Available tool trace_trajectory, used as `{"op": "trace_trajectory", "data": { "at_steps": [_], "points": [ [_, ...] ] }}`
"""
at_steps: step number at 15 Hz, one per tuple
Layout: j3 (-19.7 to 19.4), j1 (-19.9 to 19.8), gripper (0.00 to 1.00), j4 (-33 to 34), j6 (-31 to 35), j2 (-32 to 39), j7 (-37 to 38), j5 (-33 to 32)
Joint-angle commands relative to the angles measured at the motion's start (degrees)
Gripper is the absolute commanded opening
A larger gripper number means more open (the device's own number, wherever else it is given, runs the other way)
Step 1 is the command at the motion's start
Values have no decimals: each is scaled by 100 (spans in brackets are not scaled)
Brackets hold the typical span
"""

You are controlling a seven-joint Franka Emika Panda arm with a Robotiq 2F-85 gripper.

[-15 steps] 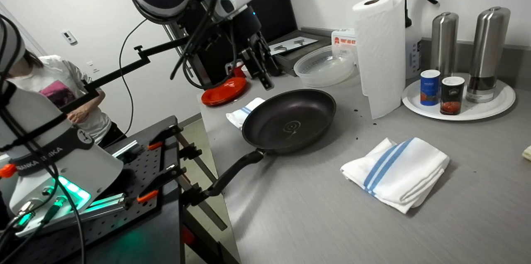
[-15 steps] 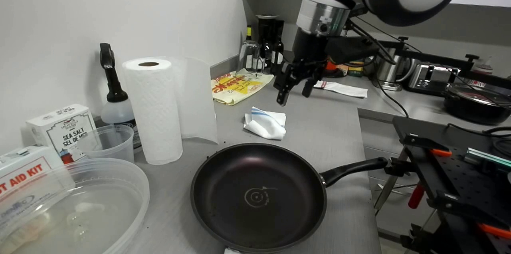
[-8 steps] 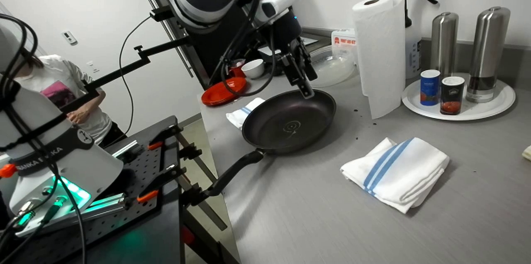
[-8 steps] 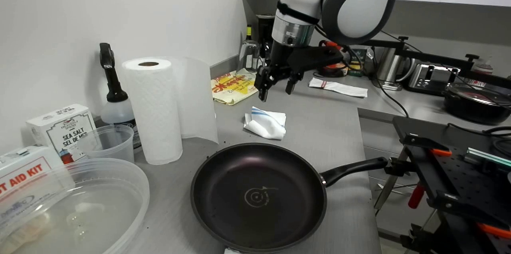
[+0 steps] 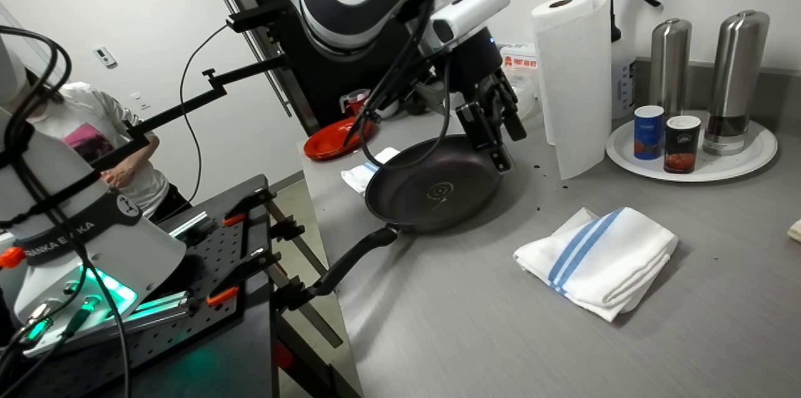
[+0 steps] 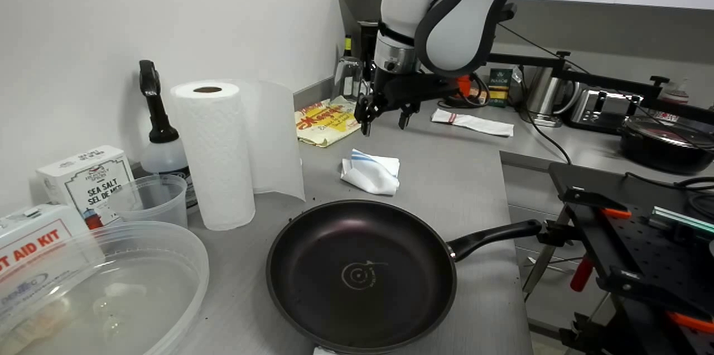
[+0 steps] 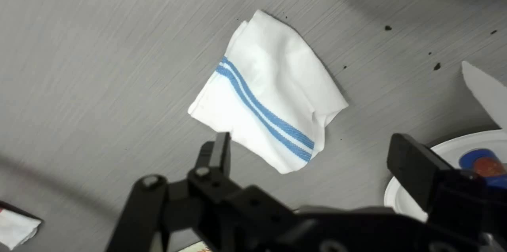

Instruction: Use the right white towel to wipe the pan

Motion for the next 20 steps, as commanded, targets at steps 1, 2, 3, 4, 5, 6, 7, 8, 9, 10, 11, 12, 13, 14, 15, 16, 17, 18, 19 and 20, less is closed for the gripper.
{"op": "trace_trajectory", "data": {
  "at_steps": [1,2,3,4,5,6,7,8,9,10,11,12,13,14,15,16,17,18,19,20],
  "points": [
    [-64,-42,100,293,32,319,-257,496],
    [65,-185,100,308,115,352,-416,625],
    [219,-348,100,344,114,374,-597,778],
    [317,-455,100,383,111,406,-769,905],
    [490,-633,100,422,136,432,-1028,1057],
    [597,-749,100,466,156,471,-1253,1169],
    [768,-929,100,518,183,504,-1532,1318],
    [919,-1092,100,575,176,537,-1804,1460],
    [1105,-1281,100,635,148,567,-2119,1620],
    [1188,-1383,100,706,157,635,-2369,1749],
    [1277,-1493,100,774,162,702,-2591,1840],
    [1364,-1599,100,838,153,755,-2796,1925],
    [1420,-1672,100,900,154,820,-2944,1992],
    [1404,-1688,100,966,176,901,-3037,2024],
    [1436,-1739,100,1018,171,951,-3132,2067],
    [1452,-1777,100,1067,139,1003,-3215,2097],
    [1476,-1814,100,1091,140,1043,-3286,2123],
    [1478,-1828,100,1117,151,1092,-3344,2137],
    [1486,-1847,100,1136,162,1144,-3392,2149],
    [1482,-1856,100,1163,170,1189,-3421,2155]
  ]
}}
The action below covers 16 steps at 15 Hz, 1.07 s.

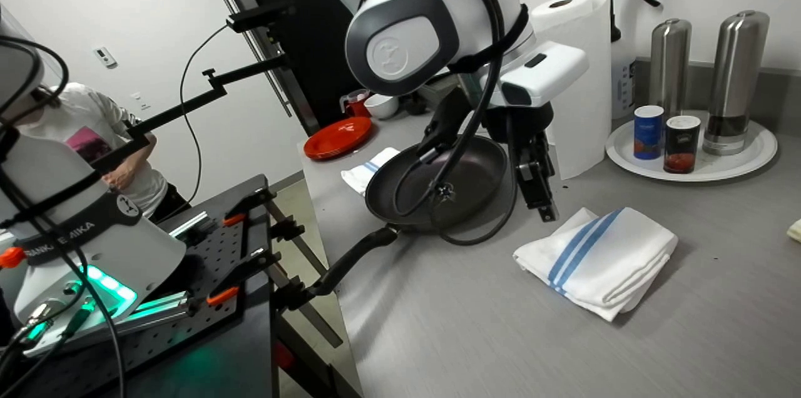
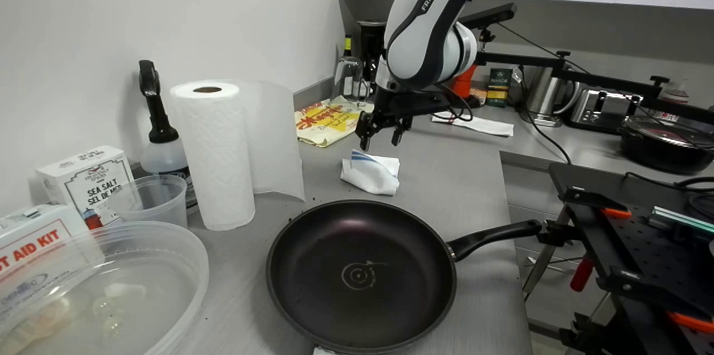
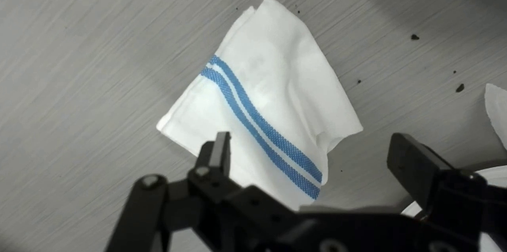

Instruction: Use the right white towel to wipe the pan

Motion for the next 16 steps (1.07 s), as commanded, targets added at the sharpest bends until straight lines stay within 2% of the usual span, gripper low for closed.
{"op": "trace_trajectory", "data": {
  "at_steps": [1,16],
  "points": [
    [95,-104,100,205,141,264,-327,214],
    [129,-90,100,721,902,1096,-236,409]
  ]
}}
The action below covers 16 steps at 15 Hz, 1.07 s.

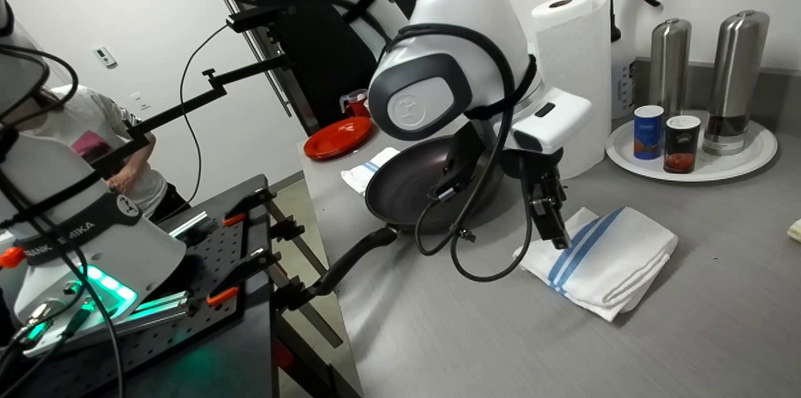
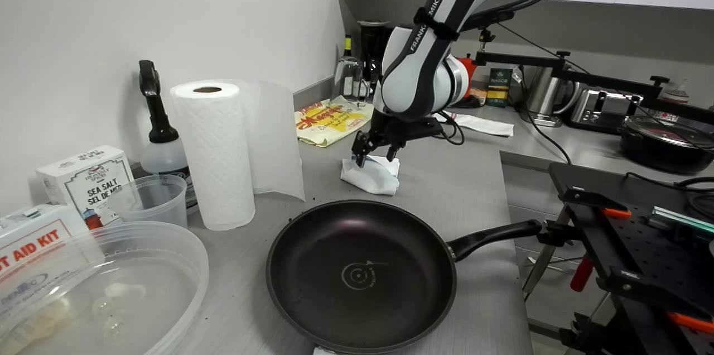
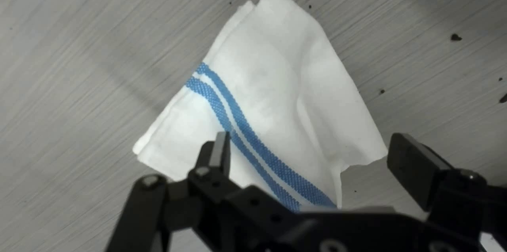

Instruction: Use the right white towel to wipe the pan

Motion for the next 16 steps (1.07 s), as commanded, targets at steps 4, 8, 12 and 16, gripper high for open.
{"op": "trace_trajectory", "data": {
  "at_steps": [4,8,12,16],
  "points": [
    [-67,52,100,404,484,417,-120,164],
    [-130,56,100,429,457,474,-159,129],
    [-151,21,100,365,445,520,-205,121],
    [-152,4,100,375,477,611,-190,144]
  ]
}}
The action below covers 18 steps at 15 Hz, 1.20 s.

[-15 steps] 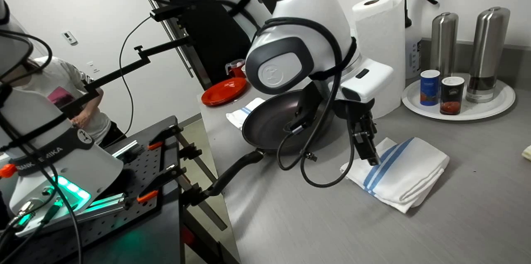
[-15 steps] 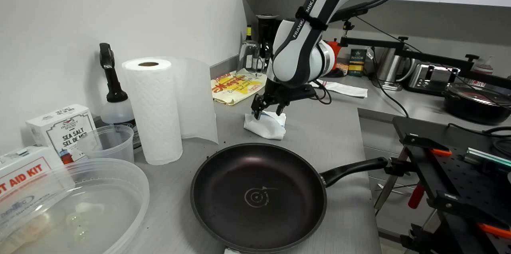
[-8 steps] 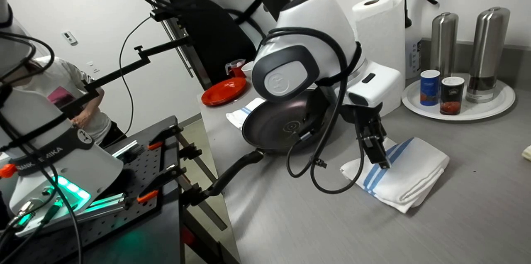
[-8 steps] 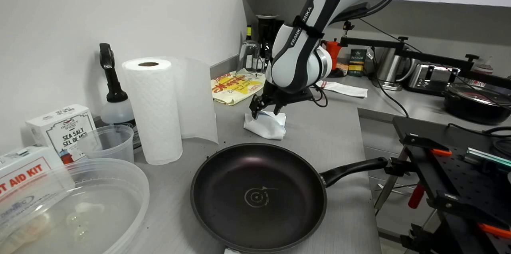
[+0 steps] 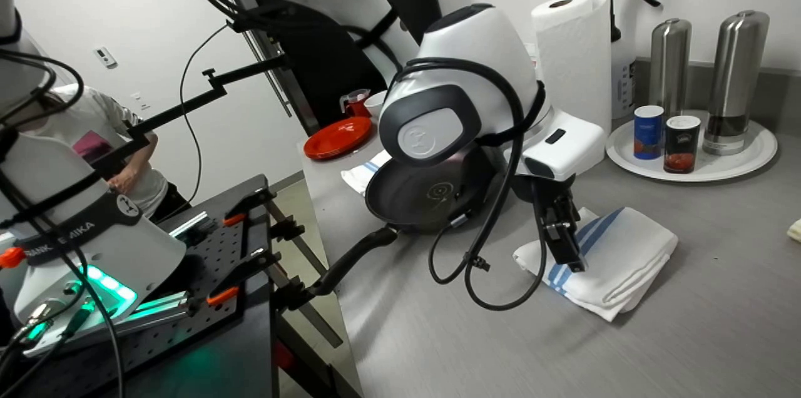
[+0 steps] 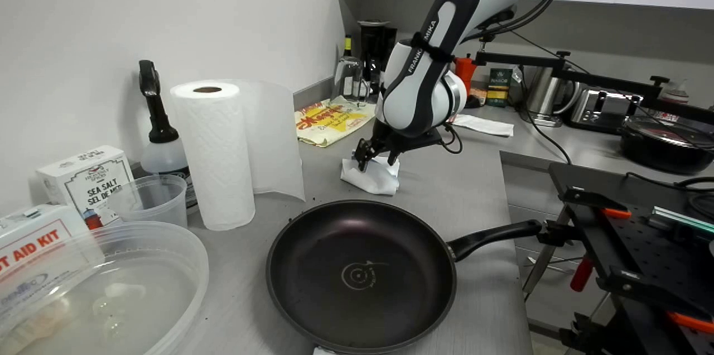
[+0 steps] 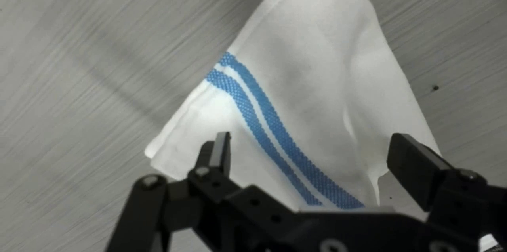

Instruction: Use the right white towel to wipe the pan

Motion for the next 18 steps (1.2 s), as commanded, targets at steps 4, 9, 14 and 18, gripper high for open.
{"op": "trace_trajectory", "data": {
  "at_steps": [4,9,14,18],
  "points": [
    [37,5,100,98,158,240,-104,162],
    [98,19,100,219,165,348,-78,185],
    [144,14,100,285,149,385,-82,191],
    [173,-19,67,283,120,392,-100,190]
  ]
}}
